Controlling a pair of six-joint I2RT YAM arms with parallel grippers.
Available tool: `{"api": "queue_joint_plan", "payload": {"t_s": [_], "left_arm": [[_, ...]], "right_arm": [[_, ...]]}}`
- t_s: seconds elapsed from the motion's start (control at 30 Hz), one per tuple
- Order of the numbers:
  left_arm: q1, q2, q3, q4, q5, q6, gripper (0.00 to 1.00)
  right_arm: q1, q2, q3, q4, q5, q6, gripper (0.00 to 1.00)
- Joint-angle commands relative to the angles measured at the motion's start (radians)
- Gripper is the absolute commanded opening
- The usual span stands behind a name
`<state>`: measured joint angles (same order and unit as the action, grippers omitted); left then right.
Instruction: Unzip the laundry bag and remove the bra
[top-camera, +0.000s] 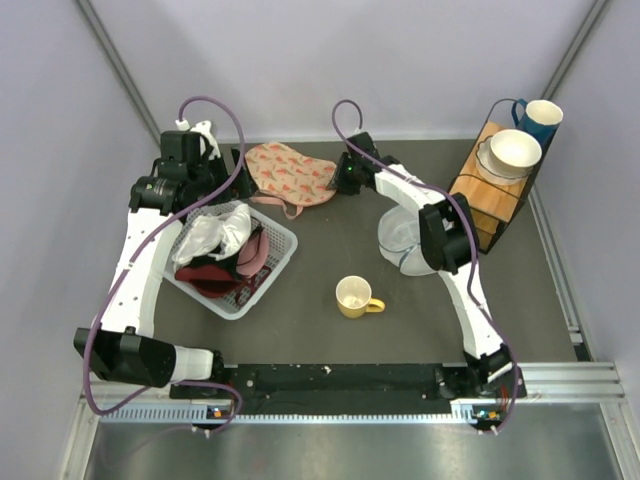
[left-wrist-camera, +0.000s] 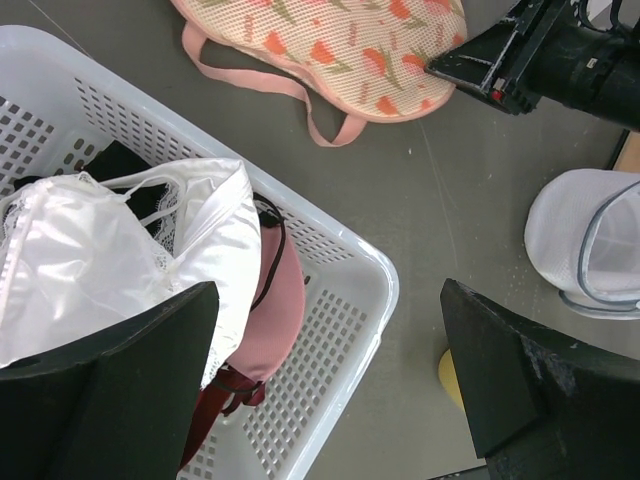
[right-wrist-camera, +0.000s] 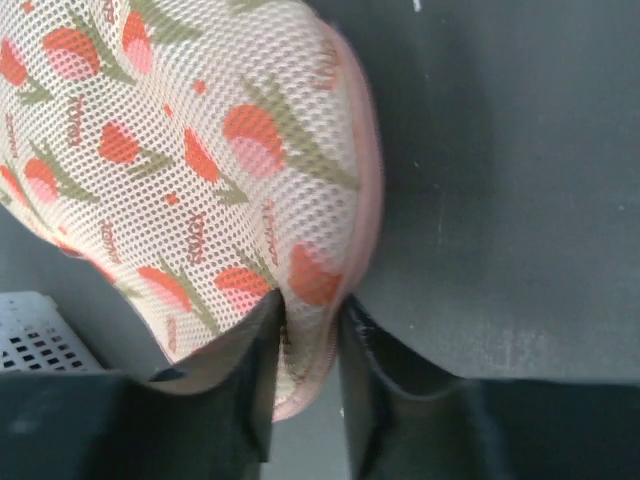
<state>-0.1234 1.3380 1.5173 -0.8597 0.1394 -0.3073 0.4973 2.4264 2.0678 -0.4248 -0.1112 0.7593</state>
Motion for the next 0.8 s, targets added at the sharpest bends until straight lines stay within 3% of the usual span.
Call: {"api": "queue_joint_plan", "payload": {"t_s": [0.0, 0.03, 0.33, 0.57, 0.77], "left_arm": [[0.001, -0.019, 0.001, 0.054, 0.023, -0.024, 0.99], [0.001, -0.019, 0.001, 0.059, 0.026, -0.027, 0.99], [0.001, 0.006, -0.026, 0.149, 0.141, -0.081, 0.99], [0.001, 0.003, -0.063, 0.225, 0.241, -0.061, 0.99], [-0.002, -0.029, -0.111, 0.286, 0.371, -0.029, 0.99]], "right_arm": [[0.01, -0.042, -0.003, 0.081, -0.022, -0.003, 0.13], [0.009, -0.07, -0.006, 0.083, -0.016, -0.009, 0.0], [0.009, -0.367, -0.146, 0.169, -0.068, -0.133, 0.0], [0.003, -0.601, -0.23, 0.101, -0.108, -0.204, 0.0], [0.001, -0.776, -0.327, 0.054, -0.131, -0.417, 0.0]]}}
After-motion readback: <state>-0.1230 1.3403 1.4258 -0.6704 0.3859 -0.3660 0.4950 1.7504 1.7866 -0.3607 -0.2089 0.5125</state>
